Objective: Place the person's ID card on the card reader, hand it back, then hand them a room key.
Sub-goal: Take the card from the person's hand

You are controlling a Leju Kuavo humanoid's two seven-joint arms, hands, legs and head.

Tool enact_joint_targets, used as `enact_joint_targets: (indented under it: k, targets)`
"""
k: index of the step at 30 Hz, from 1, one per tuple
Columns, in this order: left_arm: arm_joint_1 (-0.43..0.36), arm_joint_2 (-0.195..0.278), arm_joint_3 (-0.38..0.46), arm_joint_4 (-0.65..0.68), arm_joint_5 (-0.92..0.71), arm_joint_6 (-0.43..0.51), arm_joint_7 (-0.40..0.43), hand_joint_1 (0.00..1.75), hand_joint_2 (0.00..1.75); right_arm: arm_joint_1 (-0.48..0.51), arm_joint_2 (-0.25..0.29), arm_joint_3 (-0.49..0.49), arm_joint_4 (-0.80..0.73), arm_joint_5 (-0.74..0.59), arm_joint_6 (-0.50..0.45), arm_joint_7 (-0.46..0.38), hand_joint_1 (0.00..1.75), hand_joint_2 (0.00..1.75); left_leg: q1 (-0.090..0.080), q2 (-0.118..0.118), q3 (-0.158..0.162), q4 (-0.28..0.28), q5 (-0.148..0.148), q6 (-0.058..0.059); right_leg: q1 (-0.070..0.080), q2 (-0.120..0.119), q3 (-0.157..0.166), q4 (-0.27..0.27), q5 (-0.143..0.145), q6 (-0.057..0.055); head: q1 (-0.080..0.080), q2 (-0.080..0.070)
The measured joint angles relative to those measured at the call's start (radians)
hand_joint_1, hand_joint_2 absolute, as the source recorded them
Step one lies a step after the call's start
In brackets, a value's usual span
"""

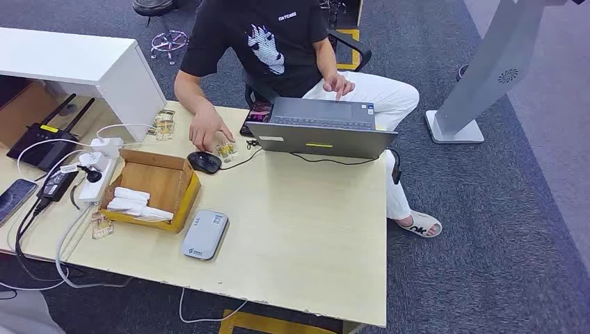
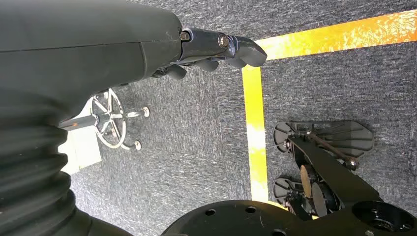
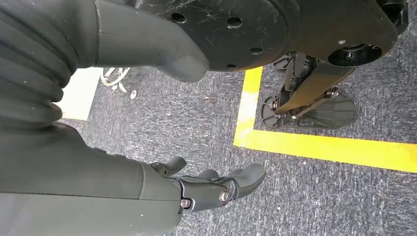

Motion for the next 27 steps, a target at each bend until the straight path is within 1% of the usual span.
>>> enact_joint_targets:
  k: [5, 7, 13, 19, 21, 23, 25, 27]
  targets:
    - [-0.001, 0.0, 0.0, 0.0, 0.004, 0.0, -0.004, 0.0, 1.75, -0.004, 0.001, 0.0, 0.0, 0.001, -0.003, -0.003, 0.0, 1.75, 0.0, 0.0, 0.0, 0.0, 0.0, 0.0, 0.0, 0.0, 0.001, 0.0, 0.0, 0.0, 0.0, 0.0]
    - [-0.007, 0.001, 0.003, 0.0, 0.019, 0.0, -0.029, 0.0, 1.75, -0.017, 0.006, 0.0, 0.0, 0.006, -0.019, -0.018, 0.0, 1.75, 0.0, 0.0, 0.0, 0.0, 0.001, 0.0, 0.0, 0.0, 0.0, 0.0, 0.0, 0.0, 0.0, 0.0]
    - [-0.057, 0.0, 0.034, 0.001, 0.079, -0.002, -0.189, 0.0, 1.75, -0.097, 0.046, 0.0, 0.002, 0.037, -0.1, -0.107, 0.0, 1.75, 0.0, 0.0, 0.002, 0.0, 0.003, -0.001, 0.0, 0.0, 0.001, 0.0, 0.002, -0.001, 0.0, 0.0]
    - [-0.118, -0.01, 0.074, 0.01, 0.106, -0.007, -0.354, 0.0, 1.75, -0.172, 0.106, -0.005, 0.004, 0.074, -0.158, -0.198, 0.0, 1.75, 0.001, 0.0, 0.002, 0.0, 0.005, -0.002, 0.0, 0.0, 0.001, 0.001, 0.004, -0.002, 0.0, 0.0]
    - [-0.137, -0.016, 0.09, 0.014, 0.108, -0.008, -0.407, 0.0, 1.75, -0.193, 0.126, -0.01, 0.006, 0.085, -0.169, -0.229, 0.0, 0.87, 0.001, 0.0, 0.001, 0.0, 0.005, -0.002, 0.0, 0.0, 0.001, 0.001, 0.004, -0.002, 0.0, 0.0]
    - [-0.154, -0.021, 0.109, 0.019, 0.105, -0.007, -0.459, 0.0, 1.75, -0.203, 0.144, -0.02, 0.008, 0.093, -0.173, -0.264, 0.0, 0.87, 0.001, 0.0, 0.001, 0.0, 0.005, -0.002, 0.0, 0.0, 0.001, 0.001, 0.004, -0.002, 0.0, 0.0]
    - [-0.166, -0.024, 0.134, 0.027, 0.099, 0.006, -0.502, 0.0, 1.75, -0.206, 0.159, -0.036, 0.011, 0.096, -0.176, -0.303, 0.0, 1.75, 0.001, 0.0, 0.0, 0.0, 0.005, -0.002, 0.0, 0.0, 0.001, 0.001, 0.004, -0.002, 0.0, 0.0]
    - [-0.172, -0.024, 0.166, 0.04, 0.095, 0.037, -0.518, 0.0, 1.75, -0.209, 0.166, -0.055, 0.017, 0.098, -0.194, -0.329, 0.0, 1.75, 0.0, 0.001, 0.001, 0.0, 0.005, -0.002, 0.0, 0.001, 0.0, 0.001, 0.004, -0.003, 0.0, 0.0]
